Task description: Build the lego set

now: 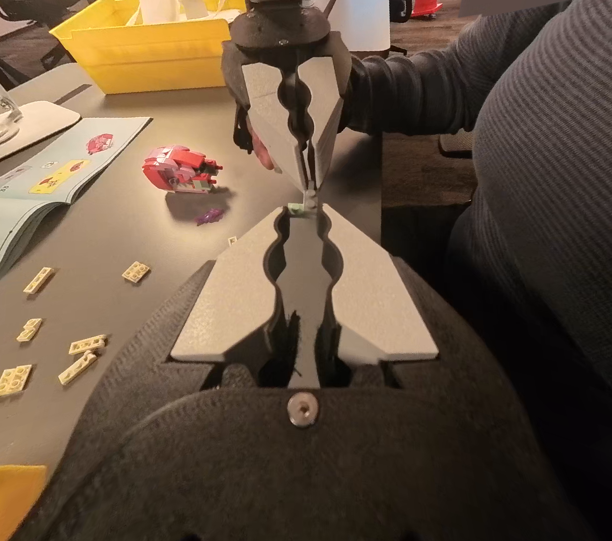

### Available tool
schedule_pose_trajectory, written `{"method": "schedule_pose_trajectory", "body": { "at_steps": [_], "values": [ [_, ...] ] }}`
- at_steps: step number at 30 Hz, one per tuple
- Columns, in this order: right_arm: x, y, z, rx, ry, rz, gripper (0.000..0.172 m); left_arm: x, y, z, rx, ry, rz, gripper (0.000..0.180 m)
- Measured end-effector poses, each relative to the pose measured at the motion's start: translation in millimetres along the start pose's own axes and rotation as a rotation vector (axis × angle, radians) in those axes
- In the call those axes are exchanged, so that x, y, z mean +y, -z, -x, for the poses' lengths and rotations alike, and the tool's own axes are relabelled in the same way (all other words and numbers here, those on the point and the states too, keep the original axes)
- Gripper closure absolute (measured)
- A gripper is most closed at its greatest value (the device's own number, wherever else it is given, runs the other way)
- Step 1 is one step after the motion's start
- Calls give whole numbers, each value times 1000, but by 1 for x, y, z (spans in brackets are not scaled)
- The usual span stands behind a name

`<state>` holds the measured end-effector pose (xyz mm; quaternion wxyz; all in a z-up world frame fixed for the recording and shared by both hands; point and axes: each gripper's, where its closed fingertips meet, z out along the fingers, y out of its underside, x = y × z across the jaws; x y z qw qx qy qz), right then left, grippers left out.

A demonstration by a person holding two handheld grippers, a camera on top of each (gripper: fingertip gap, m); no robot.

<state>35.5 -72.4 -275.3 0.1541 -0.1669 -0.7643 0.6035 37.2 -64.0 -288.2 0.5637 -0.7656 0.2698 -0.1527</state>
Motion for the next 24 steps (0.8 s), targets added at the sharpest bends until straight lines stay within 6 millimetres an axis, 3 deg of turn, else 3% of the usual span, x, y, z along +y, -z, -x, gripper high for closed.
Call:
{"method": "schedule_pose_trajectory", "body": {
  "at_steps": [8,16,19,21,24],
  "values": [
    [2,0,-4,-1,-6,-10,171,2,-1,4,-19,-28,5,165],
    [18,-7,-19,105,19,59,171,20,-2,17,-73,120,54,164],
    [30,-10,-21,107,-28,119,171,34,-4,18,-65,214,111,164],
    [44,-11,-25,134,-98,198,171,44,-1,20,-112,168,173,161],
    [69,-10,-23,190,-226,323,171,42,12,20,-188,101,201,159]
  ]
}}
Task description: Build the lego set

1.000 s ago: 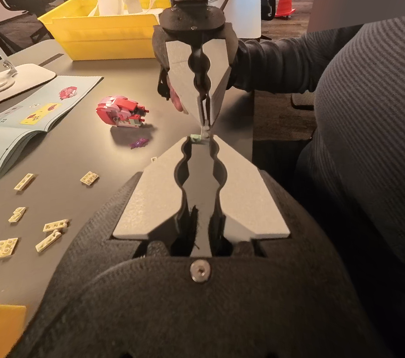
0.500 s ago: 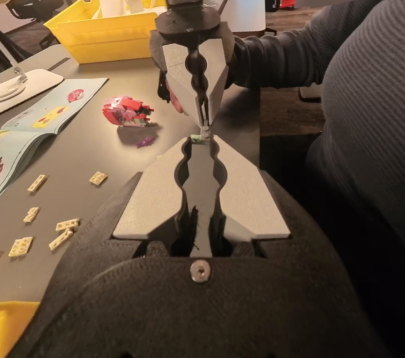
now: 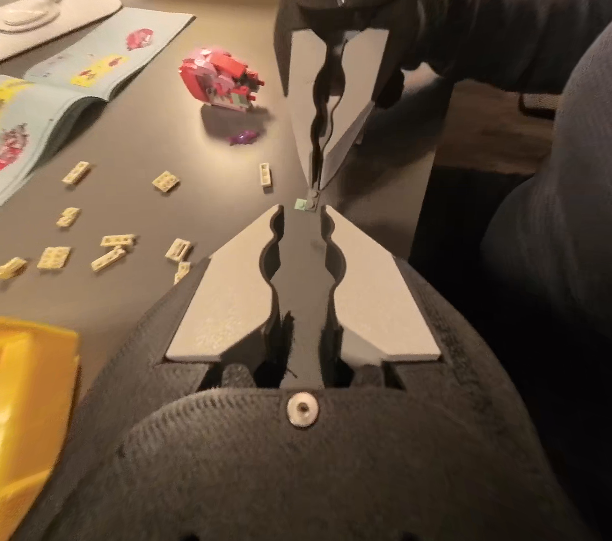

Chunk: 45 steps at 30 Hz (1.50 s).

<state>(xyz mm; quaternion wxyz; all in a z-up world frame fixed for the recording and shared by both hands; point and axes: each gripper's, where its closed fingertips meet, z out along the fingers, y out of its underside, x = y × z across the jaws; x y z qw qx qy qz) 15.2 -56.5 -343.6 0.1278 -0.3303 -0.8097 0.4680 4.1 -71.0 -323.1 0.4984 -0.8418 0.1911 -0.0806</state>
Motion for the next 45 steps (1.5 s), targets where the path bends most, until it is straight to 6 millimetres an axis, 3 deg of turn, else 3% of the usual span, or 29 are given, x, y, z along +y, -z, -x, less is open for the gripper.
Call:
{"method": "schedule_pose_trajectory", "body": {
  "at_steps": [5,11,17,21,25,27,30,34,37,39,42,45],
  "values": [
    [11,-10,4,101,-10,41,170,-4,40,6,-113,30,-48,158],
    [20,-14,-5,177,-7,107,170,4,97,27,-282,40,53,150],
    [16,-12,-5,247,90,85,145,4,154,38,-457,16,1,153],
    [-4,9,-16,428,151,-69,146,16,182,52,-600,59,-17,153],
    [-30,50,-24,588,143,-354,157,23,200,69,-676,142,-83,153],
    [-41,81,-32,684,116,-539,157,25,207,85,-707,168,-85,153],
    [-40,111,-49,778,2,-676,150,22,217,110,-713,233,-101,152],
    [-37,127,-55,890,8,-703,149,-10,225,140,-518,236,-220,152],
    [-37,132,-59,970,47,-680,149,-11,244,196,-551,228,-127,152],
    [-37,136,-61,1020,66,-675,150,-2,248,233,-577,250,-4,151],
    [-34,139,-67,1051,54,-663,151,21,238,276,-549,334,190,151],
    [-33,139,-74,1072,48,-646,152,57,216,298,-480,446,403,151]
  ]
}}
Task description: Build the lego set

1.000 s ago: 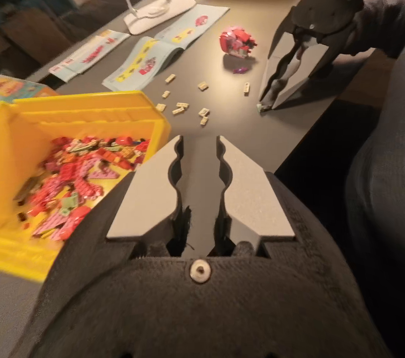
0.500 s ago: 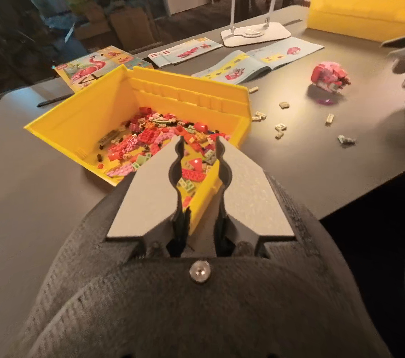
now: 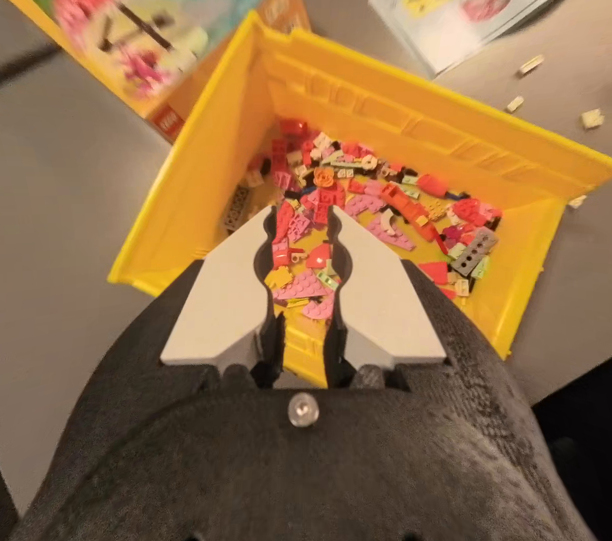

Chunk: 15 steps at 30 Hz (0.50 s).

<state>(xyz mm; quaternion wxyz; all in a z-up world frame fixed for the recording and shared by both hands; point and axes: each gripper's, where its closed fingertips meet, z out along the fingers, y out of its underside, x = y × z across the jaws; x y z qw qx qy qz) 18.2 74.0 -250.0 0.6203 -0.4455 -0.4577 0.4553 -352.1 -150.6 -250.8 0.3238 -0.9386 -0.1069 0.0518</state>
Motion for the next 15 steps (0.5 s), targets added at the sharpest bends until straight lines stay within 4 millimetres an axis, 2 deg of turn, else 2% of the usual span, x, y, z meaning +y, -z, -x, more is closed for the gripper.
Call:
{"method": "schedule_pose_trajectory", "body": {
  "at_steps": [3,9,12,15],
  "values": [
    [4,-4,-3,22,27,24,152,8,-34,-18,116,-19,129,151],
    [7,-8,-8,41,33,34,153,24,-78,-64,246,-109,316,148],
    [8,-9,-9,39,33,39,153,24,-93,-74,261,-179,318,150],
    [8,-9,-9,38,37,40,153,31,-99,-92,334,-165,359,149]
  ]
}}
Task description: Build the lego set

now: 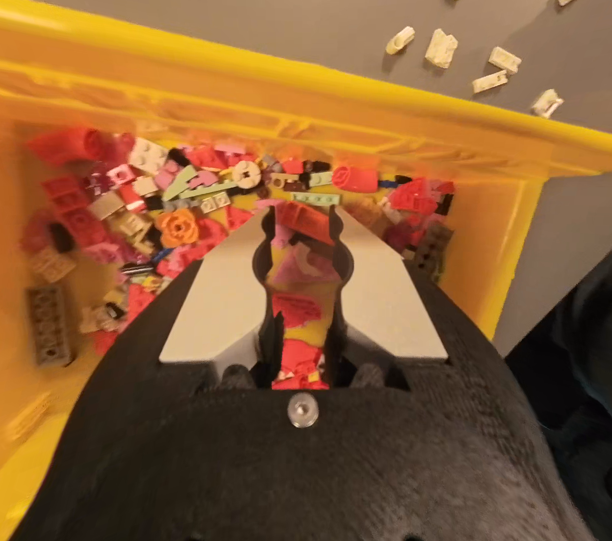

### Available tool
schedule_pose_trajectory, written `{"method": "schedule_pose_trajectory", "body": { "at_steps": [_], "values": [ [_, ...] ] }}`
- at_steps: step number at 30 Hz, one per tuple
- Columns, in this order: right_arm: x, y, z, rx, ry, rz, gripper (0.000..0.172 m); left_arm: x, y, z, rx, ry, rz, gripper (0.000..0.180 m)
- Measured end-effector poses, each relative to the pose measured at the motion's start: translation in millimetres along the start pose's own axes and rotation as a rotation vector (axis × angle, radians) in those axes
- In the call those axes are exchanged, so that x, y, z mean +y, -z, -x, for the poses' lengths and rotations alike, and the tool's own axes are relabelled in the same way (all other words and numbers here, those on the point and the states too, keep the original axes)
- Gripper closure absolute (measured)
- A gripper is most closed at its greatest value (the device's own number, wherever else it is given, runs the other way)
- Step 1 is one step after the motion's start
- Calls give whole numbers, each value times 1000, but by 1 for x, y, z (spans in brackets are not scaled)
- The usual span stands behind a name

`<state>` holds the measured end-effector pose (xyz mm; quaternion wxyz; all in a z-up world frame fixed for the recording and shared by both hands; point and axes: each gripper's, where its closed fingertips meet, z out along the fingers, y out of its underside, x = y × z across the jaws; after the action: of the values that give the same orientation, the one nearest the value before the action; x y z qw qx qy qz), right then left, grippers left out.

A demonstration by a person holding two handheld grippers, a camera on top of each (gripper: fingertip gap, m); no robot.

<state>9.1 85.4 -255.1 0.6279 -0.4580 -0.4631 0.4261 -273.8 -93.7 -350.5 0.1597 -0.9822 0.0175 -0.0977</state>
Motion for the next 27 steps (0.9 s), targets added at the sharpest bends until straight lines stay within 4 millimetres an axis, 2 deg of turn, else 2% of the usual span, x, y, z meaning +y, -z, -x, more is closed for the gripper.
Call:
{"method": "schedule_pose_trajectory", "body": {
  "at_steps": [2,6,8,11,13,14,15,17,19,22,27],
  "values": [
    [0,0,-1,2,-2,-1,153,2,-7,-6,11,6,24,143],
    [-2,4,-8,28,-24,-16,155,8,-6,1,-111,-29,55,151],
    [-2,4,-10,34,-37,-20,155,16,-3,13,-210,-43,98,152],
    [-2,5,-11,36,-42,-23,155,32,11,47,-435,-50,180,162],
    [-2,5,-11,34,-44,-26,155,29,24,60,-503,2,134,168],
    [-3,5,-11,32,-45,-30,155,23,27,55,-452,39,73,167],
    [-4,5,-11,30,-48,-35,155,15,27,41,-336,69,6,165],
    [-4,6,-11,24,-54,-39,155,2,27,-7,-9,74,-78,155],
    [-4,6,-11,24,-55,-40,155,4,28,-47,220,31,-66,151],
    [-5,5,-10,19,-53,-42,155,19,12,-61,174,-68,26,151],
    [-5,5,-10,16,-58,-46,155,26,-3,-81,163,-158,79,151]
  ]
}}
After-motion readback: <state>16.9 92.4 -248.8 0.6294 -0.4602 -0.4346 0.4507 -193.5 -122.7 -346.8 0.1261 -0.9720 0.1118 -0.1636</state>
